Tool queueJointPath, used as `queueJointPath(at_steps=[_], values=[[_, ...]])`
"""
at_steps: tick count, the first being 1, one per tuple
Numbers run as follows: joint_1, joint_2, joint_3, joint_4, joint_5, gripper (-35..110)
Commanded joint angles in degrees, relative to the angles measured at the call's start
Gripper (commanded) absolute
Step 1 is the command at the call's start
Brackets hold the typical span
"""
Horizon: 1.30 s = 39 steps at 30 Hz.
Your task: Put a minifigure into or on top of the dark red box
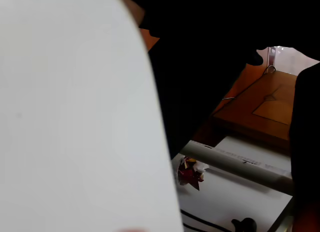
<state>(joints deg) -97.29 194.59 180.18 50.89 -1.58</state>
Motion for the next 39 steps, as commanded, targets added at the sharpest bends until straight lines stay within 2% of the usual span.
queueJointPath(at_steps=[1,24,25,26,29,32,36,38,39], values=[[0.0,0.8,-0.2,1.1,0.4,0],[1.1,0.8,-0.2,1.3,2.1,1],[0.9,0.8,-0.2,1.3,6.9,2],[0.1,0.8,-0.2,1.3,16.2,10],[3.6,0.9,-2.3,2.9,28.7,19],[11.3,0.9,-0.3,-4.2,33.3,18],[19.1,0.9,-1.1,-12.4,33.4,12],[23.1,0.9,-2.9,-11.8,36.0,4],[25.3,0.9,-5.3,-7.6,38.5,4]])
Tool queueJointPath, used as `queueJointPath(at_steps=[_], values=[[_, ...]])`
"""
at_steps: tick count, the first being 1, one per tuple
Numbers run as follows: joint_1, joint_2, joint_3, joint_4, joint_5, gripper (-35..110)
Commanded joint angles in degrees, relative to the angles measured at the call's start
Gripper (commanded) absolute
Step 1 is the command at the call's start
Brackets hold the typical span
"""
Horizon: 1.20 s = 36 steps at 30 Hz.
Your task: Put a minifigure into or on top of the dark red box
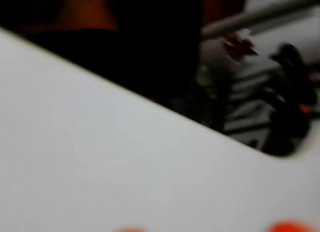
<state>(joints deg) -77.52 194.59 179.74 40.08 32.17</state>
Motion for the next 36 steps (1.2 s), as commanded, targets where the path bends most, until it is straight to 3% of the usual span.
queueJointPath(at_steps=[1,5,14,20,27,36], values=[[6.1,0.9,-6.9,7.8,8.2,6],[10.0,0.8,-13.0,19.4,7.6,19],[18.4,0.3,-16.8,33.8,7.0,23],[24.3,-12.6,-21.1,35.3,-0.2,22],[29.8,-53.6,-35.8,32.8,-6.4,22],[38.1,-57.0,-33.7,34.2,-3.4,24]])
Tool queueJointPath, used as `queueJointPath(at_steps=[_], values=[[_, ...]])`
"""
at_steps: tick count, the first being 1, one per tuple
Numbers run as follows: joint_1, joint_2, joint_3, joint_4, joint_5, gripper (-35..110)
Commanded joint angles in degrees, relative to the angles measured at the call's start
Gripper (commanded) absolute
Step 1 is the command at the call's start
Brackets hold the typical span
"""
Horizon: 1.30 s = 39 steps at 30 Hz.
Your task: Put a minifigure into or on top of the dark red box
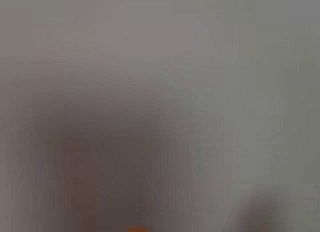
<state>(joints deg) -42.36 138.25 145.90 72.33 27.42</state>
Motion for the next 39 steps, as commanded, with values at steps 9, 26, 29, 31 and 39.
queueJointPath(at_steps=[9,26,29,31,39], values=[[12.7,-5.2,4.1,0.1,7.5,26],[12.7,1.2,5.8,10.0,37.8,27],[11.4,8.9,8.7,12.1,44.4,27],[11.1,16.3,11.4,14.2,48.8,28],[8.9,23.4,14.5,15.9,62.8,29]])
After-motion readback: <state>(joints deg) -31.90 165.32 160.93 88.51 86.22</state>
